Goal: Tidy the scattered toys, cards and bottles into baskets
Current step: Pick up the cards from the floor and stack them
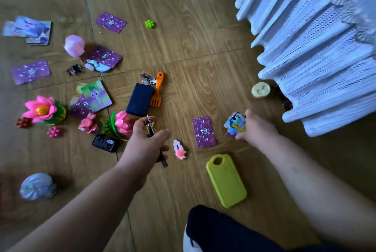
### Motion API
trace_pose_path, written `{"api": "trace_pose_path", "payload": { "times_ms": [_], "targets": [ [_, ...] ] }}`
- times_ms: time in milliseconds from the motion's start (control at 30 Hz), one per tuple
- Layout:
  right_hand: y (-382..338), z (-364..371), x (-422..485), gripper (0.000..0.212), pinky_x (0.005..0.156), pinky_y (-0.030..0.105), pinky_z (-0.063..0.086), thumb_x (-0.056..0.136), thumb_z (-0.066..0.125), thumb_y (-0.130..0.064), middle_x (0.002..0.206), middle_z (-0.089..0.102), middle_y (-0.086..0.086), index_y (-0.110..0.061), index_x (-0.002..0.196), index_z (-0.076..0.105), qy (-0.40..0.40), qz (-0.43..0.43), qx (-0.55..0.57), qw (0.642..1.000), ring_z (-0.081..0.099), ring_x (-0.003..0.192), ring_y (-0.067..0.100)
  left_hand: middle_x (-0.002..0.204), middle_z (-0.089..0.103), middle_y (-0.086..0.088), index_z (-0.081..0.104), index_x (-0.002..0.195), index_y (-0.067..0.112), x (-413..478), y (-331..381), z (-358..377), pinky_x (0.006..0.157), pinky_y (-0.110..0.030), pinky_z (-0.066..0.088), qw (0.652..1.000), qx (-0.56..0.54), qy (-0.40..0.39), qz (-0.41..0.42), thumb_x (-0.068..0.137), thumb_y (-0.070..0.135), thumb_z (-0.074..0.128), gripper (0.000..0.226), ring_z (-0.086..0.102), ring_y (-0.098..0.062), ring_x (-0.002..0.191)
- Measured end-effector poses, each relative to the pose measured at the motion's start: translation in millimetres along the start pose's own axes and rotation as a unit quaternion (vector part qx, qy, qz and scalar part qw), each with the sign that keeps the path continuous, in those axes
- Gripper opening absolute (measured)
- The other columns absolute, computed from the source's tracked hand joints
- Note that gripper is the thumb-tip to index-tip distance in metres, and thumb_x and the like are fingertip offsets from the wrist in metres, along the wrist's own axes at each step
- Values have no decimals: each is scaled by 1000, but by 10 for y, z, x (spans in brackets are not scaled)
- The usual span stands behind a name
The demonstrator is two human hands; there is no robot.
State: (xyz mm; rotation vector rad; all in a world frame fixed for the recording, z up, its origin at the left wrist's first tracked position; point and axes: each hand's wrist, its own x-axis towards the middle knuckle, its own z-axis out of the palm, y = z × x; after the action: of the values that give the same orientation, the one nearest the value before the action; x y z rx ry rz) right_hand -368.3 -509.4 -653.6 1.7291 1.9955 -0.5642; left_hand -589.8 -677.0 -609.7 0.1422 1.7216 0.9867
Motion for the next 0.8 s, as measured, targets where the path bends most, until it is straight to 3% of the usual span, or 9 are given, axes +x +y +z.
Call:
{"api": "trace_pose_path", "payload": {
  "times_ms": [133, 233, 367, 500, 567, 667, 800],
  "targets": [
    [-409, 179, -189, 65, 75, 27, 39, 67, 85, -33, 117, 59, 10, -8, 112, 46, -31, 2, 172, 985, 59, 106, 25, 106, 58, -8, 42, 132, 34, -8, -14, -19, 72, -45, 58, 1000, 8, 7, -1, 89, 25, 68, 51, 65, -26, 89],
    [-793, 383, -267, 72, 88, 30, 41, 71, 83, -31, 129, 53, 13, -5, 123, 41, -41, -34, 116, 992, 52, 119, 27, 104, 58, -11, 40, 135, 31, -35, -45, -83, 62, -39, 57, 1000, 13, 18, -3, 90, 23, 67, 53, 63, -25, 85],
    [-1009, 512, -216, 74, 104, 34, 34, 74, 78, -36, 137, 39, 12, -9, 131, 39, -17, -92, -32, 995, 35, 129, 28, 102, 61, -13, 41, 132, 29, -86, -117, -235, 61, -38, 56, 999, 11, 39, 0, 90, 21, 67, 50, 61, -24, 80],
    [-1149, 563, -190, 69, 96, 34, 36, 70, 79, -34, 130, 39, 7, -18, 125, 39, 38, -125, -97, 987, 38, 122, 28, 104, 63, -9, 40, 134, 31, -116, -192, -437, 68, -41, 59, 998, 6, 61, -13, 90, 25, 68, 53, 65, -27, 91],
    [-1178, 539, -205, 69, 96, 35, 37, 71, 80, -25, 130, 35, 10, -18, 124, 38, 32, -108, -71, 991, 41, 120, 31, 104, 63, -9, 41, 130, 32, -123, -235, -503, 71, -43, 59, 998, -4, 63, -19, 89, 26, 68, 49, 65, -27, 93],
    [-1228, 488, -223, 85, 94, 36, 43, 64, 86, -16, 133, 28, 15, -16, 131, 32, -3, -74, -26, 997, 46, 117, 36, 99, 64, -6, 43, 129, 31, -146, -307, -621, 76, -47, 59, 997, 2, 76, -12, 87, 28, 70, 50, 66, -24, 86],
    [-1216, 424, -225, 98, 83, 37, 47, 61, 88, -19, 130, 45, 16, -15, 138, 27, -38, -88, 11, 995, 49, 118, 36, 98, 63, -4, 44, 129, 27, -167, -337, -750, 60, -36, 58, 995, -20, 93, 6, 86, 26, 71, 51, 63, -18, 73]
  ]
}}
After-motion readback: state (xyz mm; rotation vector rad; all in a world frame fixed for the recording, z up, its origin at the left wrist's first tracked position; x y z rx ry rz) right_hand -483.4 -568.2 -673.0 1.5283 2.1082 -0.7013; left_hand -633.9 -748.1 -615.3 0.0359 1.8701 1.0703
